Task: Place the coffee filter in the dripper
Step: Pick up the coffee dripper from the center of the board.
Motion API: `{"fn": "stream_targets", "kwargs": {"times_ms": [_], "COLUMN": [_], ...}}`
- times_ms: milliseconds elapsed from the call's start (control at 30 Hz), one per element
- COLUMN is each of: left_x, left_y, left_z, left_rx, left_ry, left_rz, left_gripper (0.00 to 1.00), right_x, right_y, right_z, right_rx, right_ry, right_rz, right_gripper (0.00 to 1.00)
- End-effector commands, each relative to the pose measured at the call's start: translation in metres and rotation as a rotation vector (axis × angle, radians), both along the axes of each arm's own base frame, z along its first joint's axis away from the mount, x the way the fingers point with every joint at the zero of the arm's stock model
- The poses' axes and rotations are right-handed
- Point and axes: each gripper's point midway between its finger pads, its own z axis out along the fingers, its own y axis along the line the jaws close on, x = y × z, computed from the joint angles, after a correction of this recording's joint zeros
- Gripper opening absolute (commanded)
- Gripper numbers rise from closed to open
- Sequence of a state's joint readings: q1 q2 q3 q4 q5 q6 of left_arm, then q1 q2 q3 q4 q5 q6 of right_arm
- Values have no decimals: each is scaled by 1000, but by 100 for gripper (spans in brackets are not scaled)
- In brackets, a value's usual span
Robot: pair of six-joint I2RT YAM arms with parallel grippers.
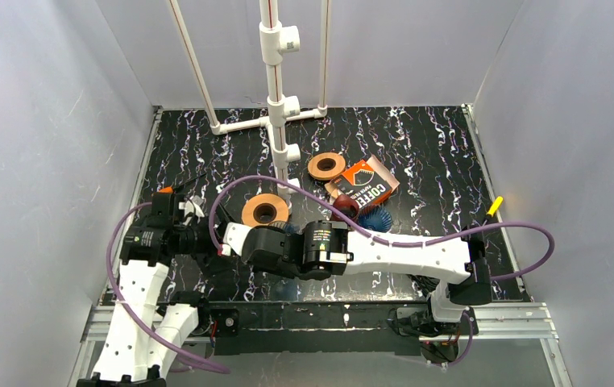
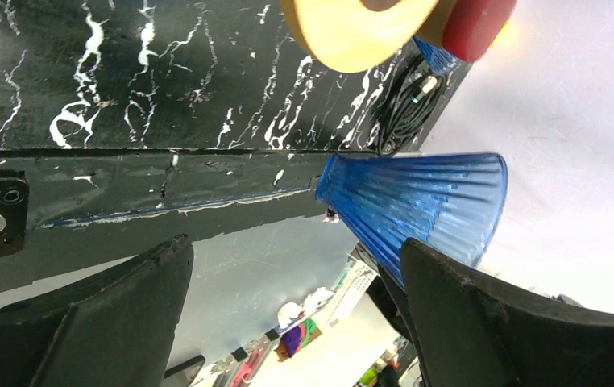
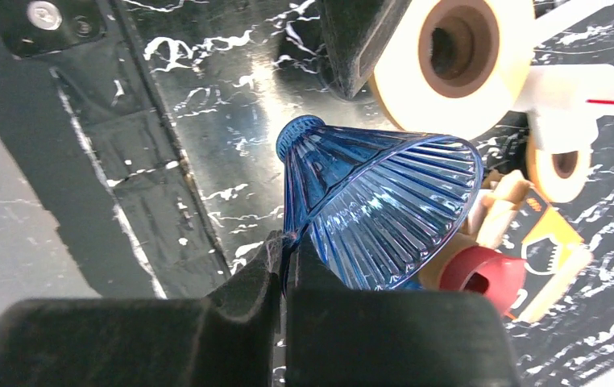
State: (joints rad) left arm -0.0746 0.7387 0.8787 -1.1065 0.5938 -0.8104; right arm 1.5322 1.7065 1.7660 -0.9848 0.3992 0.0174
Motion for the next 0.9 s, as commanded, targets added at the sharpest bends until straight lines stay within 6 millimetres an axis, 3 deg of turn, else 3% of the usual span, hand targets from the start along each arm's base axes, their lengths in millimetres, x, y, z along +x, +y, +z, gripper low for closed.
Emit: {"fn": "stream_targets", "kwargs": {"times_ms": [0,200,633,867], "left_x": [1,9,14,9], "left_y": [-8,-9,3,1], "left_z": [28,48,74,69], "left_rx": [-41,-38,111,191], "left_ry": [-94,-154,-238,-239], "left_rz": [-99,-164,-347,-458], "left_gripper": [98,98,92,89], "right_x": [18,22,1,-7], "right_y": [-3,-7,6,19], "right_z": [33,36,18,12], "right_rx": [52,27,-147,-169], "right_ry": [-151,-262,-417,-396], "right_rz": [30,124,306,356], "right_gripper": [1,1,1,1]}}
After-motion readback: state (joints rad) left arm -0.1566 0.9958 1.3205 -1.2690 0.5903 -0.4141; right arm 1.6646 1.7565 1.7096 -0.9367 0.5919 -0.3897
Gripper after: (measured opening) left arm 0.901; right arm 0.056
